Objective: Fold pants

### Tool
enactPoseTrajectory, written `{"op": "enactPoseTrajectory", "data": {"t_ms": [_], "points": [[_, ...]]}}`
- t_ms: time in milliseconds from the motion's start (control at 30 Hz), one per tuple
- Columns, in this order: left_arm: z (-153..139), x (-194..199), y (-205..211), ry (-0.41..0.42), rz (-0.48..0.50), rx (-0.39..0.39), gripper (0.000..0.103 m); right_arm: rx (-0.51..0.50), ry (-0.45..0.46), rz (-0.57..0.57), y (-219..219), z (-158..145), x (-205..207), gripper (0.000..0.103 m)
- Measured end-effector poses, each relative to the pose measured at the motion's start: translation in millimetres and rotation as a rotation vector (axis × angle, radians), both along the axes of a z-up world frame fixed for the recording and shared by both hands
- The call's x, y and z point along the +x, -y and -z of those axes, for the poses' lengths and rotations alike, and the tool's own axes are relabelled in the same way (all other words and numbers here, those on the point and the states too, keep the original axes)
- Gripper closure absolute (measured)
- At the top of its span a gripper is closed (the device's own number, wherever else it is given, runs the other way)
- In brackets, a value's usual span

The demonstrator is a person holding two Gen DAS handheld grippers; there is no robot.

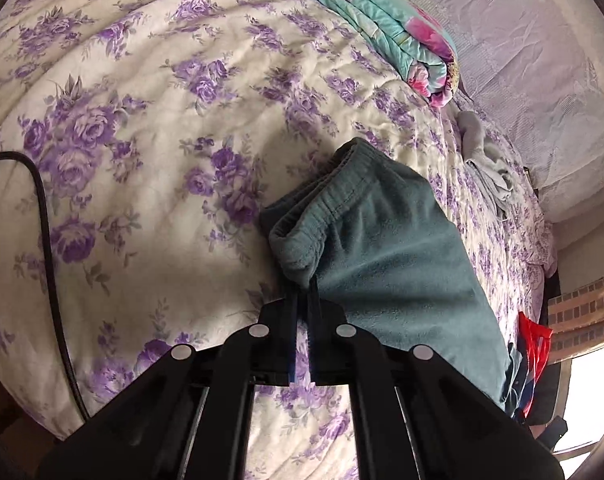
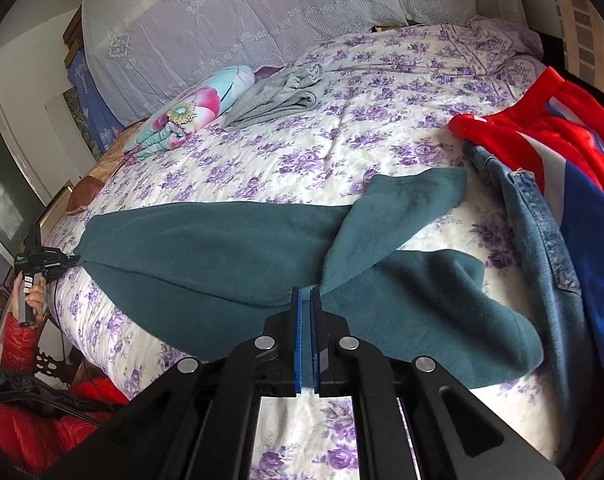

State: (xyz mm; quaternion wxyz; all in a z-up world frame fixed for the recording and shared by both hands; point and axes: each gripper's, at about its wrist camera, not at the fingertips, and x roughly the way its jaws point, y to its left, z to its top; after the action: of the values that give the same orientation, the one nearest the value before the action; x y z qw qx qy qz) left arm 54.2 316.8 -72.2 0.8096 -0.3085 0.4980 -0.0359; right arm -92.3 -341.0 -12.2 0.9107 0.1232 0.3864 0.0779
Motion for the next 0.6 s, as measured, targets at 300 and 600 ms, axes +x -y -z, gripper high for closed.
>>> {"op": "enactPoseTrajectory", "data": {"t_ms": [300, 600], "points": [[-2, -4, 18, 0.042, 0.021, 0.148, 0.097, -0.078, -0.013, 0.146, -10, 10, 18, 0.069], [-2, 1, 10, 0.028, 0.036, 0.085, 0.097, -0.213, -0.099, 0.227, -21, 39, 51, 0.089]]}}
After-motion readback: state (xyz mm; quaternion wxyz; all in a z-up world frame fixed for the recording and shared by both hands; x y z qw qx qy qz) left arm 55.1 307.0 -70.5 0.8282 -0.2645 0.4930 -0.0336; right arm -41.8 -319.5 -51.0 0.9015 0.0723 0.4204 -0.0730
